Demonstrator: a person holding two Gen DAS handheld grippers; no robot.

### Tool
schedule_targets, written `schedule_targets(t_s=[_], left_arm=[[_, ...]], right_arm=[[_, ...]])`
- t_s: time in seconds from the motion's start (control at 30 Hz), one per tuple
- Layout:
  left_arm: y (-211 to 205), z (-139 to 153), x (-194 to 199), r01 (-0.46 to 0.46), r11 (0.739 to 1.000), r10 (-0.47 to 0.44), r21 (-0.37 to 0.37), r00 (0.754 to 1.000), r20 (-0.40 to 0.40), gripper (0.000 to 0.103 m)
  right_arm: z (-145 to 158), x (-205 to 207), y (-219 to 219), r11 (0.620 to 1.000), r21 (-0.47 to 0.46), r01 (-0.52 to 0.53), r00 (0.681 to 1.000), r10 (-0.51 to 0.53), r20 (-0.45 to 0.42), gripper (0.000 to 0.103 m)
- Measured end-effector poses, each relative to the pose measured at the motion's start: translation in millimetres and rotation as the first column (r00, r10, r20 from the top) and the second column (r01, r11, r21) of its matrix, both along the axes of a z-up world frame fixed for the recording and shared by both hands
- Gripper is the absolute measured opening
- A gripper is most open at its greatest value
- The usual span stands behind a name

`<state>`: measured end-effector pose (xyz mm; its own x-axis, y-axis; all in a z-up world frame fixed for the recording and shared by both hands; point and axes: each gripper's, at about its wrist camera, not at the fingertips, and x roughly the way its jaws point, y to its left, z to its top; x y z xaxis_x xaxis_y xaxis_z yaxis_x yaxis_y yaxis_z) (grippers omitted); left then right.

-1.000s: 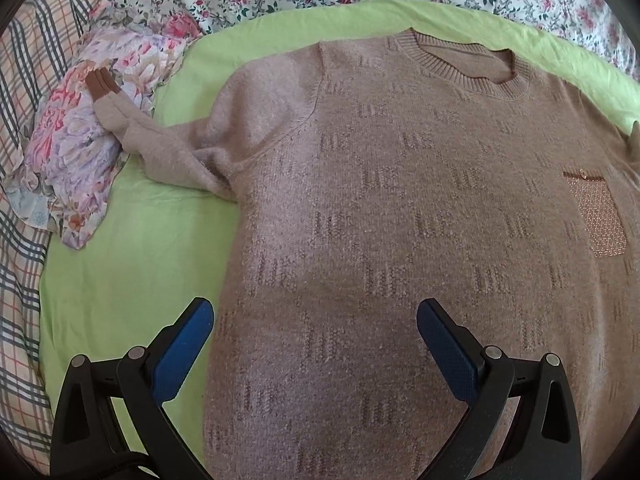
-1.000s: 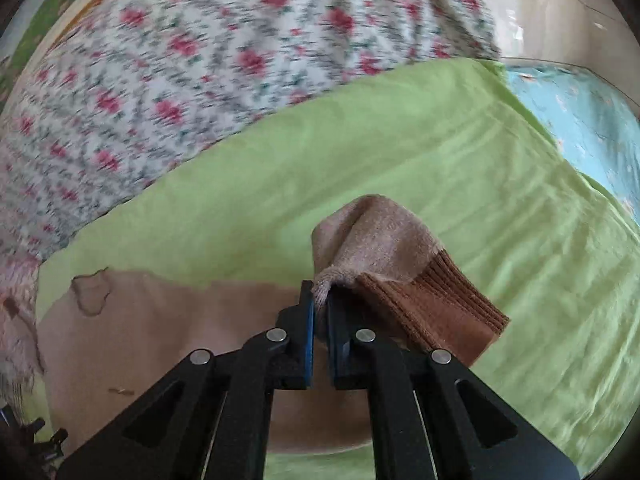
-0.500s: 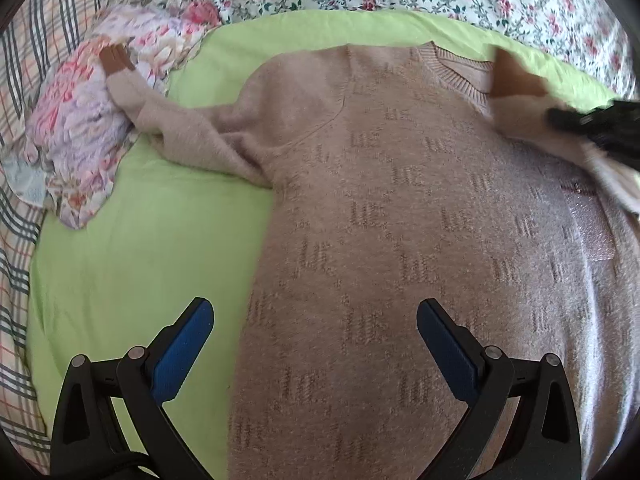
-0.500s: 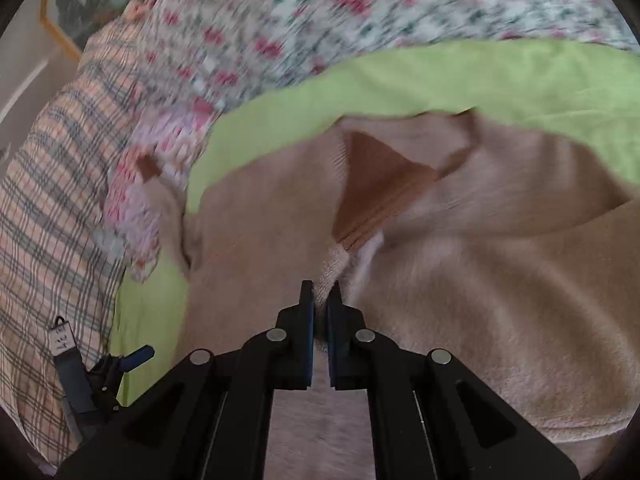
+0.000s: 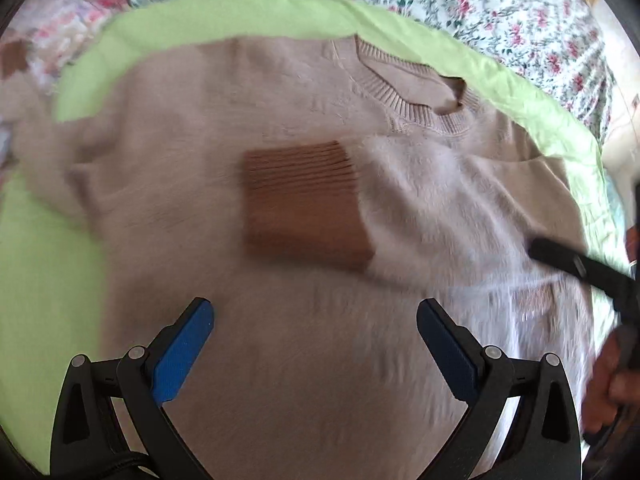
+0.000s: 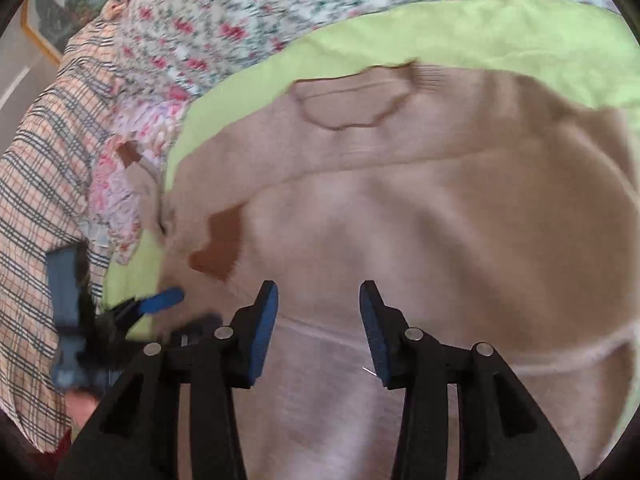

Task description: Fold small clothes

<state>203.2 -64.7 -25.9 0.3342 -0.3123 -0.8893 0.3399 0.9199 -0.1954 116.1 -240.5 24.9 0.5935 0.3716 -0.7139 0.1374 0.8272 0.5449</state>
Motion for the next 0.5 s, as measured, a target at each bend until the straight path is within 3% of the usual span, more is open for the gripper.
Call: schedule_targets(t_s=[0.07,0.1,0.17,0.2,0.23,0.27,0.43,0.5], left_arm=[[-7,-6,11,-0.020,1.000,0.020,0.002,1.000,0.009,0.099],[-10,-6,15,-0.027,1.000,0.027,0.006,0.999,0.036,0.094],[-17,-5,21,-0.021,1.000,0.020,0.012,0.997,0.075,0.072],[-19,-2,24,-0.018,1.000,0.016,0.020,0.995,0.102,0.050],[-20,1,25,-0.009,1.000,0.007,0.015,0.993,0.117,0.019],[-21,3,29,-0.001,1.000,0.000,0.007,0.994,0.113,0.008],[5,30,24,-0.055,0.997,0.042,0.048,0.970,0.239,0.007],[22,20,28,-0.084,0.993,0.065,0.077,0.973,0.223,0.007]], right_arm=[[-2,-15,-8,0.999,-0.024,0.026,1.000,-0.026,-0.017,0.044],[-3,-22,-12,0.999,-0.029,0.036,0.999,-0.036,-0.023,0.044],[-6,-37,-20,0.998,-0.033,0.058,0.998,-0.059,-0.033,0.044],[-8,-42,-22,0.997,-0.032,0.067,0.997,-0.068,-0.035,0.044],[-8,-46,-24,0.997,-0.031,0.075,0.996,-0.076,-0.037,0.044],[-8,-50,-26,0.996,-0.036,0.084,0.996,-0.086,-0.038,0.044],[-2,-62,-44,0.989,-0.078,0.129,0.991,-0.131,-0.027,0.044],[1,-62,-54,0.983,-0.108,0.151,0.988,-0.154,-0.020,0.044]])
